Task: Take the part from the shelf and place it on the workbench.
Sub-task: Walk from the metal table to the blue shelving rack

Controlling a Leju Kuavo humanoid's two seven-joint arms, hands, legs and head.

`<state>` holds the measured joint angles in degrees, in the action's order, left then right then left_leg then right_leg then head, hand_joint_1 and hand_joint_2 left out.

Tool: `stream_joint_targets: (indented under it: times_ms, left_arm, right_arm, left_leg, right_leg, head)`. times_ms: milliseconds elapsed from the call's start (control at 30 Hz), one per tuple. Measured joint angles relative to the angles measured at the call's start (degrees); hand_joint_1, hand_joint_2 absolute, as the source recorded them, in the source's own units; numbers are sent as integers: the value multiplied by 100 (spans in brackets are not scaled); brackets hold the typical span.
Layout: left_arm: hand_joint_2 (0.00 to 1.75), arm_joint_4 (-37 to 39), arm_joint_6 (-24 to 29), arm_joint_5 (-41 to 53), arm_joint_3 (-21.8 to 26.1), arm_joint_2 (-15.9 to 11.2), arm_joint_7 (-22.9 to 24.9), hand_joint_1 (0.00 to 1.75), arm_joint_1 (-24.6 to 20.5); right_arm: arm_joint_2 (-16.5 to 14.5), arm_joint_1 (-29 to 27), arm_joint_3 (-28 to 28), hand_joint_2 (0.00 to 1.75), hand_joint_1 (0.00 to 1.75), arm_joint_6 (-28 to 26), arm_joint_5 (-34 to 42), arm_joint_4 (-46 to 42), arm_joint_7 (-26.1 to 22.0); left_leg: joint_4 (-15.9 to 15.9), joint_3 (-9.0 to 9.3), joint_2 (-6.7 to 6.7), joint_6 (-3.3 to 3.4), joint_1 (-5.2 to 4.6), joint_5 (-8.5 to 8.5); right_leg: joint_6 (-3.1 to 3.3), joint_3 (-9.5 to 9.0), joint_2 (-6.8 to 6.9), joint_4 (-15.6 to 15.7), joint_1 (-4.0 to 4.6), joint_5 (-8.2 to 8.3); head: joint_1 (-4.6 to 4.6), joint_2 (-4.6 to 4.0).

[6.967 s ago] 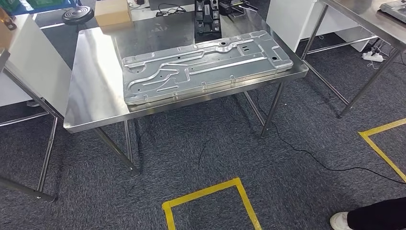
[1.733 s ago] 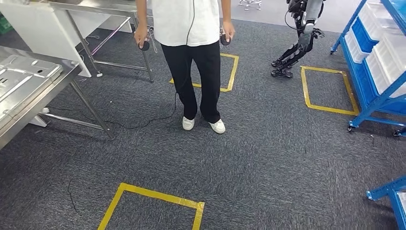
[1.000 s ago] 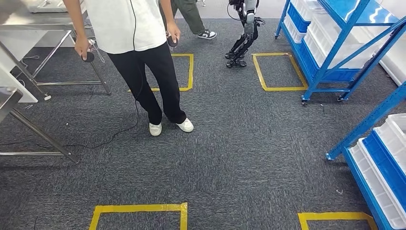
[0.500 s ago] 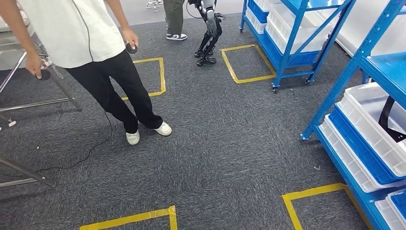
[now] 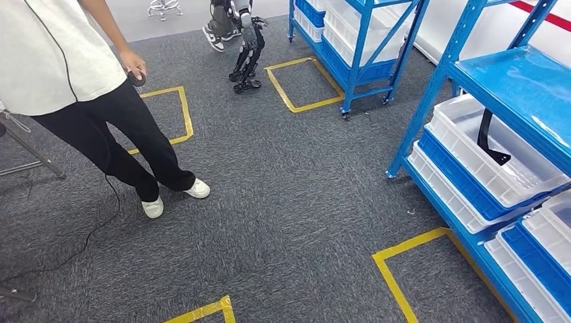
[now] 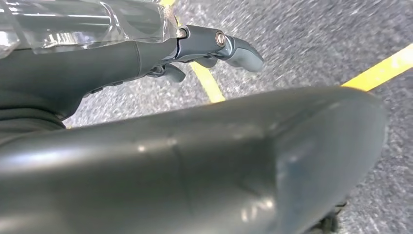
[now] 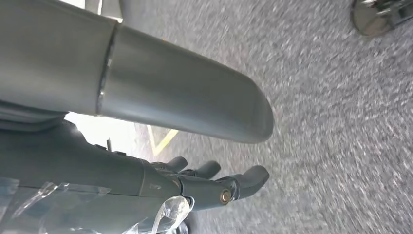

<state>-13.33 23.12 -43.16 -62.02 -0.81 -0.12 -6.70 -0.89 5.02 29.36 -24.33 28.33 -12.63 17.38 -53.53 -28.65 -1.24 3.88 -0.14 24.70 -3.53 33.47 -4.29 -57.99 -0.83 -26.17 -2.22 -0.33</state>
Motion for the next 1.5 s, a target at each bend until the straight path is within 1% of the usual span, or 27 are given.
stream_joint_targets:
  times_ms: [67,133,167,200,267,333,433,500,567,600,633,667,733,800,833,867,933,1000,1067,1133,1167,1200,1267,1333,1367,1433,1500]
  left_arm:
    - [0,0,8,-2,0,4,-22,0,16]
    - [0,0,14,-9,-1,5,-34,0,34]
    - [0,0,17,-14,-1,6,-39,0,33]
    - [0,0,19,-19,-1,10,-44,0,26]
    - [0,0,25,-26,-1,18,-49,0,11]
    - [0,0,37,-38,-1,26,-54,0,6]
    - [0,0,48,-46,-1,35,-59,0,-13]
    - [0,0,50,-43,-1,40,-60,0,-25]
    - [0,0,51,-43,-1,46,-57,0,-5]
    - [0,0,51,-43,-1,48,-54,0,13]
    - [0,0,52,-44,-1,48,-51,0,29]
    - [0,0,52,-44,-1,49,-48,0,38]
    - [0,0,55,-44,-1,49,-47,0,33]
    - [0,0,62,-46,-1,46,-47,0,21]
    - [0,0,66,-51,-1,45,-47,0,19]
    - [0,0,69,-56,-1,45,-45,0,17]
    - [0,0,72,-65,-1,51,-40,0,5]
    - [0,0,81,-67,0,57,-33,0,-11]
    - [0,0,91,-70,1,60,-22,0,4]
    - [0,0,93,-80,0,62,-12,0,34]
    - [0,0,94,-85,-1,65,-8,0,39]
    - [0,0,95,-88,-1,70,-4,0,39]
    - [0,0,95,-86,-1,77,12,0,28]
    - [0,0,97,-82,-1,78,35,0,17]
    - [0,0,99,-78,-1,76,43,0,12]
    - [0,0,103,-69,-1,78,46,0,-2]
    - [0,0,105,-66,-1,79,43,0,-16]
  right_arm:
    - [-1,15,2,0,0,6,5,0,-15]
    - [-2,16,4,0,0,12,8,0,-34]
    - [-1,13,5,0,0,14,10,0,-43]
    - [3,11,5,0,0,13,11,0,-50]
    - [11,15,7,0,0,7,21,0,-52]
    - [14,23,9,0,0,-1,37,0,-50]
    - [22,20,21,0,0,-4,47,0,-51]
    - [30,29,34,0,0,-5,48,0,-58]
    - [36,51,46,0,0,-6,51,0,-66]
    - [37,57,50,0,0,-6,52,0,-67]
    - [38,56,52,0,0,-6,54,0,-67]
    - [38,50,54,0,0,-6,54,0,-68]
    - [38,42,57,0,0,-5,55,0,-67]
    - [32,45,63,0,0,-3,55,0,-66]
    - [29,47,66,0,0,-2,55,0,-65]
    - [28,41,70,0,0,-2,54,0,-62]
    - [37,16,79,0,0,-5,50,1,-52]
    - [48,2,87,0,0,-10,45,3,-44]
    - [49,15,91,0,0,-17,45,4,-42]
    - [45,23,95,0,0,-21,46,4,-38]
    - [44,21,98,0,0,-21,46,4,-33]
    - [45,18,100,0,0,-21,46,4,-28]
    - [45,18,105,0,0,-21,46,4,-17]
    - [39,24,116,0,0,-22,47,4,-10]
    - [35,23,124,0,0,-22,48,4,-8]
    - [35,15,134,0,0,-21,48,4,-7]
    - [35,16,138,0,0,-9,47,4,-7]
  left_leg:
    - [8,-3,162,33,-15,-5]
    - [5,-11,332,38,-28,-1]
    - [4,-12,407,36,-28,1]
    - [1,-8,475,29,-24,6]
    - [-18,13,589,-8,-37,31]
    - [-38,40,693,-71,-66,66]
    - [-63,73,818,-173,-43,107]
    - [-367,-37,602,-248,-4,324]
    - [-1135,-376,305,-296,22,742]
    - [-1543,-567,243,-304,28,912]
    - [-1804,-692,214,-303,30,982]
    - [-1837,-715,195,-291,29,933]
    - [-1230,-443,110,-237,25,557]
    - [-392,-79,-125,-175,9,199]
    - [-154,18,-207,-161,-4,114]
    - [-57,49,-239,-155,-19,90]
    - [-32,46,-129,-126,-21,52]
    - [10,40,-13,-58,-2,0]
    - [26,22,127,-15,-2,-22]
    - [24,2,294,-9,-8,-23]
    - [21,-3,371,-11,-5,-21]
    - [18,0,444,-19,2,-17]
    - [-3,16,562,-62,12,5]
    - [-43,25,663,-137,-10,49]
    - [-55,30,713,-172,-26,64]
    - [-60,48,815,-230,-16,79]
    - [-232,2,706,-296,26,217]
  right_leg:
    - [-29,351,281,-782,4,-415]
    - [-62,607,356,-1363,-7,-615]
    - [-76,571,379,-1331,-14,-552]
    - [-88,407,420,-1050,-22,-397]
    - [-93,-93,673,-174,-28,-61]
    - [-37,-350,856,316,-14,80]
    - [92,-321,698,364,5,121]
    - [165,-306,572,380,-14,164]
    - [211,-275,437,381,-22,194]
    - [223,-257,360,380,-16,206]
    - [228,-244,278,379,-10,216]
    - [228,-235,195,379,-6,226]
    - [211,-231,37,378,-1,248]
    - [177,-216,-99,371,7,270]
    - [155,-202,-156,368,11,282]
    - [129,-185,-211,369,10,296]
    - [71,-147,-266,359,2,310]
    - [25,-20,-44,114,10,136]
    - [-10,296,258,-583,15,-280]
    - [-53,604,349,-1298,-3,-580]
    - [-75,623,370,-1393,-16,-577]
    - [-95,515,400,-1244,-30,-469]
    - [-130,48,598,-434,-57,-135]
    - [-89,-279,784,184,-56,56]
    - [-45,-320,815,291,-46,73]
    - [60,-290,673,290,-31,97]
    - [132,-275,558,301,-32,125]
  head:
    - [15,0]
    - [20,0]
    - [20,0]
    - [20,0]
    - [20,0]
    - [18,0]
    - [12,0]
    - [4,0]
    - [-6,0]
    - [-7,0]
    - [-8,0]
    - [-9,0]
    - [-10,0]
    - [-10,0]
    - [-11,0]
    - [-10,0]
    - [-9,0]
    - [8,0]
    - [30,0]
    - [34,0]
    - [33,0]
    - [33,0]
    - [34,0]
    - [31,0]
    - [28,0]
    - [22,0]
    - [19,0]
